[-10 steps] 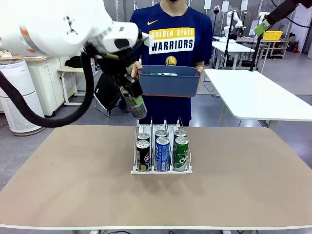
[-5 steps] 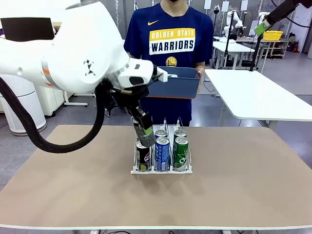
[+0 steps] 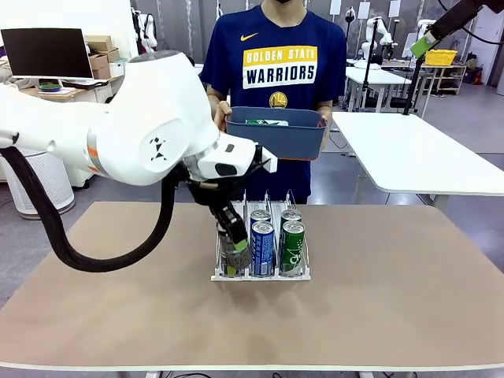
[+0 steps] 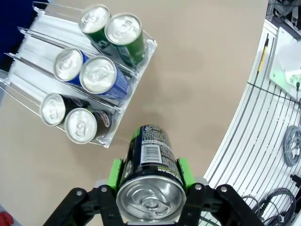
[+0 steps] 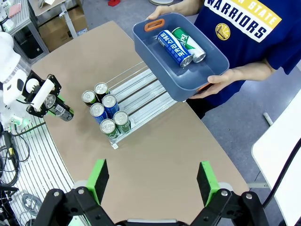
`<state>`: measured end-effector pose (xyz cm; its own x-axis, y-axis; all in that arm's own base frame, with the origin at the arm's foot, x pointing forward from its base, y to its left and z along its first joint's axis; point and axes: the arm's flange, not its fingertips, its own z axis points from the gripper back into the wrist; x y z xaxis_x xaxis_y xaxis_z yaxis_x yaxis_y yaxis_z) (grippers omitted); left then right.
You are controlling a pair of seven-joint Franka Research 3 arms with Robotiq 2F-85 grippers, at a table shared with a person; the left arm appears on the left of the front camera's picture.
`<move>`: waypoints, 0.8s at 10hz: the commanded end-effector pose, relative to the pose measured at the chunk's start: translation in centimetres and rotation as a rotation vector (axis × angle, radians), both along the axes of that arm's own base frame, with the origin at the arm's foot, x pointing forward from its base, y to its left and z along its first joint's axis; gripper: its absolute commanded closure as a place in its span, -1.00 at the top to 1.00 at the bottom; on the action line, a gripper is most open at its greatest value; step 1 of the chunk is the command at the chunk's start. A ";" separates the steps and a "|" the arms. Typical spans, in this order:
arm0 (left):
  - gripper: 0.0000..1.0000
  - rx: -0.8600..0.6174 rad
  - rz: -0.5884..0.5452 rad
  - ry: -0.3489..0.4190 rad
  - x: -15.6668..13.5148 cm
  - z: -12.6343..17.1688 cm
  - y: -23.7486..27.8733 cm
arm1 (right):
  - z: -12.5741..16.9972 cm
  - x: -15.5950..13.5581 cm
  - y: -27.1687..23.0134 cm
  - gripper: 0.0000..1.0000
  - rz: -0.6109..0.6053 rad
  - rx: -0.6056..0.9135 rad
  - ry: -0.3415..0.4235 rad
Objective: Fill the beverage cans into the dispenser.
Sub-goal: Place the picked Pepsi coke in the line of the Automatic Can Dispenser with the same cans.
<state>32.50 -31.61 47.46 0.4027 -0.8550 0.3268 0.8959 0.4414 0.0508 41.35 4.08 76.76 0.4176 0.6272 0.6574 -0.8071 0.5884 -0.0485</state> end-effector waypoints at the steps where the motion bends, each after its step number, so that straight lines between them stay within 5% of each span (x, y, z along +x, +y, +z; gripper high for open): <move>1: 0.15 -0.046 -0.020 0.010 0.5 -1.0 1.1 | -0.1 -0.1 0.0 1.00 -0.007 -0.005 0.007; 8: 0.15 0.025 0.005 0.033 1.0 -2.1 0.0 | -0.1 -0.1 0.0 1.00 -0.007 -0.005 0.007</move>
<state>32.90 -31.11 45.69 0.3997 -0.8609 0.3148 0.9026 0.4295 0.0282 41.35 4.08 76.76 0.4177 0.6272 0.6574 -0.8071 0.5884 -0.0485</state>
